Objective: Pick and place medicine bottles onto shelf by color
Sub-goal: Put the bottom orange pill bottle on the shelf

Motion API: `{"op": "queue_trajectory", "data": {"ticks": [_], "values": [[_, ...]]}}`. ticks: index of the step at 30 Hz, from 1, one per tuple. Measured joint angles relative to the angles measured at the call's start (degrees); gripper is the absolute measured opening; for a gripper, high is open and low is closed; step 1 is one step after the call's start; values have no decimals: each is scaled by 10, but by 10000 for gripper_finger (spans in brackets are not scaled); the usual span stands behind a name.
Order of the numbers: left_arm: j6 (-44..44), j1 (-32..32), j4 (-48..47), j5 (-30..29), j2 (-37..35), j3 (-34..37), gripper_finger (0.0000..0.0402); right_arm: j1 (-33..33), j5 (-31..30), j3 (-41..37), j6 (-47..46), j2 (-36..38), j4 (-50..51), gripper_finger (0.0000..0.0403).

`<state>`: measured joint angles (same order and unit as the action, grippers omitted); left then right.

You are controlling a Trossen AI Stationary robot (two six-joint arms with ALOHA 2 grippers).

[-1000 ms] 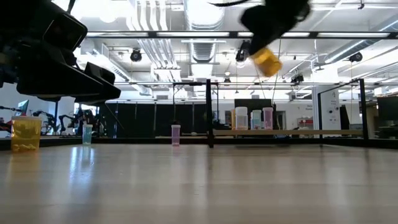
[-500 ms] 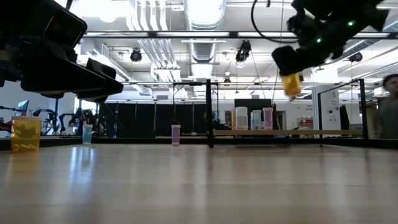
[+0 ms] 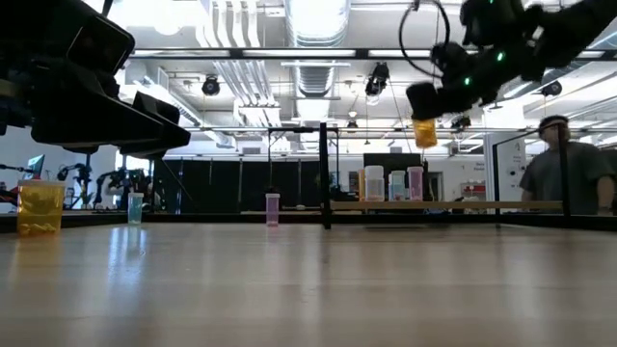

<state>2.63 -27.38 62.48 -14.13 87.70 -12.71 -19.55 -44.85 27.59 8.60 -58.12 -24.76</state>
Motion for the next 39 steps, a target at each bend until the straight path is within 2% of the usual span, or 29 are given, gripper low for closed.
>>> {"op": "queue_trajectory", "data": {"ticks": [7, 14, 20, 29, 39], "values": [[0, 0, 0, 0, 1, 0, 132, -118, 85, -52, -11, -95, -202, 187], [9, 0, 0, 0, 1, 0, 132, -182, 89, -36, -3, -215, -276, 187], [14, 0, 0, 0, 1, 0, 132, -207, 89, -32, -15, -287, -330, 187], [15, 0, 0, 0, 1, 0, 132, -213, 89, -33, -26, -309, -326, 189], [15, 0, 0, 0, 1, 0, 132, -213, 88, -35, -30, -274, -280, 225]]}}
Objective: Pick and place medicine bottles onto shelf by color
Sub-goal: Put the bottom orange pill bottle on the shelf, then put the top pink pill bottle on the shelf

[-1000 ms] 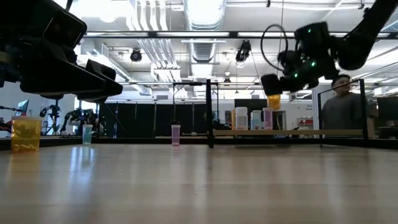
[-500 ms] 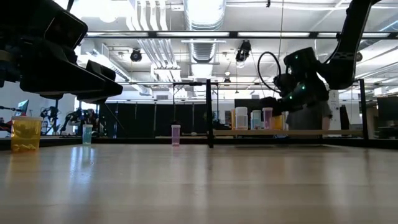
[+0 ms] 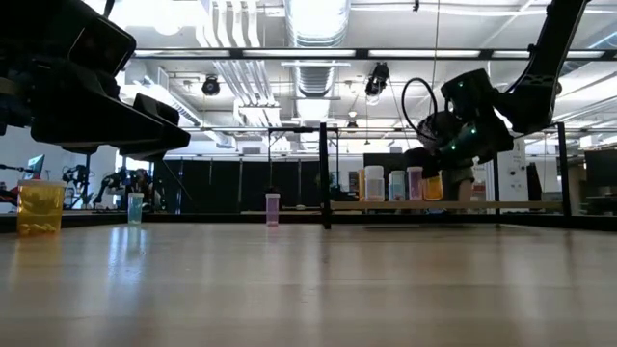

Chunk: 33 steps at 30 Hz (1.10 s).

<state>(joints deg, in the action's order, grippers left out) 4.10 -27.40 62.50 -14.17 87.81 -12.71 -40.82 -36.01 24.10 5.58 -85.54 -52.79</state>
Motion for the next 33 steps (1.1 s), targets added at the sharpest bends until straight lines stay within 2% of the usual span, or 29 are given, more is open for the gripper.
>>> {"op": "queue_trajectory", "data": {"ticks": [11, 20, 24, 28, 31, 33], "values": [[0, 0, 0, 0, 0, 0, 132, 2, 0, 0, -5, 1, 4, 271], [0, 0, 0, 0, 0, 0, 132, 15, 0, 0, -7, 29, 16, 287], [1, 0, 0, 0, 0, -5, 132, 30, -2, 0, 14, 72, 47, 288], [0, 2, -1, -3, -3, -22, 132, 58, -2, 0, 30, 148, 114, 280], [-4, 10, -24, -11, -17, -41, 132, 89, -3, 0, 48, 219, 175, 254], [0, 22, -78, -12, -35, -59, 131, 116, -10, 0, 54, 269, 221, 225]]}}
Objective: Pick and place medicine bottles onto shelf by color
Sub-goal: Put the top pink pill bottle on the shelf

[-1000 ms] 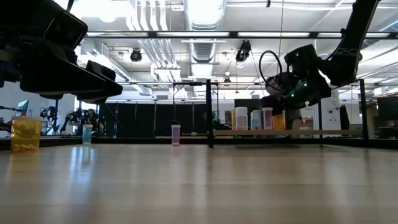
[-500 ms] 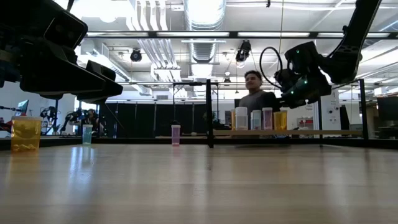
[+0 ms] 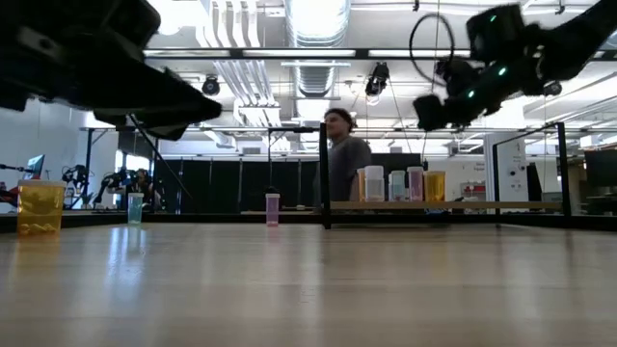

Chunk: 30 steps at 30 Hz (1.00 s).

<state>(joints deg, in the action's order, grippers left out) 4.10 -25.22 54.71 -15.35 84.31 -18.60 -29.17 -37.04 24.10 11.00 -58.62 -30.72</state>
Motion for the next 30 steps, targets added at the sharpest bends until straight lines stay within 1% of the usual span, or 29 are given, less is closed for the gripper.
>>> {"op": "queue_trajectory", "data": {"ticks": [3, 5, 7, 10, 13, 14, 17, 19, 22, 24, 27, 30], "values": [[15, 23, -140, 0, -40, -42, 126, 46, -10, 0, 0, 74, 75, 169], [27, 40, -248, 0, -65, -78, 114, 84, -11, 0, -9, 116, 123, 127], [34, 57, -354, 0, -87, -120, 95, 128, -11, 0, -23, 152, 170, 83], [49, 81, -532, 0, -115, -187, 59, 203, -11, 0, -42, 186, 231, 24], [80, 107, -714, 5, -120, -256, 17, 282, -11, 0, -67, 192, 259, 14], [92, 115, -776, 15, -120, -278, 9, 309, -11, -1, -70, 190, 260, 13], [120, 131, -932, 45, -109, -342, 7, 385, -41, -1, -67, 170, 246, 12], [137, 137, -1020, 45, -100, -376, 8, 429, -83, -1, -56, 152, 226, 12], [150, 161, -1092, 45, -83, -419, 8, 482, -126, -1, -40, 120, 185, 12], [140, 192, -1122, 45, -67, -439, 8, 509, -126, -1, -29, 100, 158, 12], [87, 263, -1131, 45, -38, -457, 3, 537, -125, -1, -10, 69, 111, 12], [20, 355, -1083, 48, -6, -463, 1, 556, -125, -2, 7, 43, 74, 12]]}}
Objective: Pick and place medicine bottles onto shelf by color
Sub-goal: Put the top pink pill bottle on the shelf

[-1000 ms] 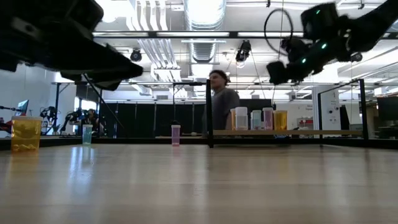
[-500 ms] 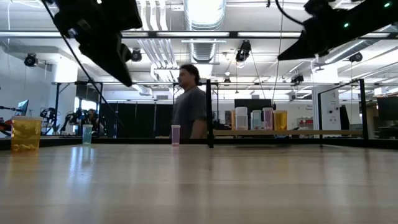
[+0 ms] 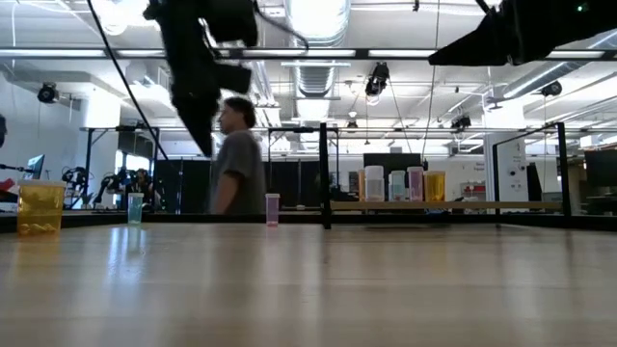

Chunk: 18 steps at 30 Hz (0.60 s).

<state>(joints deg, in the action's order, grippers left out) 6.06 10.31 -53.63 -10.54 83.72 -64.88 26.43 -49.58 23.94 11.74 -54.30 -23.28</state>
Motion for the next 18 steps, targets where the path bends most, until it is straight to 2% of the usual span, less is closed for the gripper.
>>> {"op": "queue_trajectory", "data": {"ticks": [4, 8, 12, 18], "values": [[-62, 117, 130, 59, 47, 11, 2, 16, 0, 0, 14, -16, -15, 12], [-80, 192, 237, 61, 93, 8, 21, 24, 0, -1, 12, -17, -15, 12], [-82, 214, 291, 72, 124, 2, 70, 25, 0, -6, 9, -18, -15, 12], [-84, 208, 355, 74, 134, 6, 172, 25, 0, -9, 7, -19, -15, 12]]}}
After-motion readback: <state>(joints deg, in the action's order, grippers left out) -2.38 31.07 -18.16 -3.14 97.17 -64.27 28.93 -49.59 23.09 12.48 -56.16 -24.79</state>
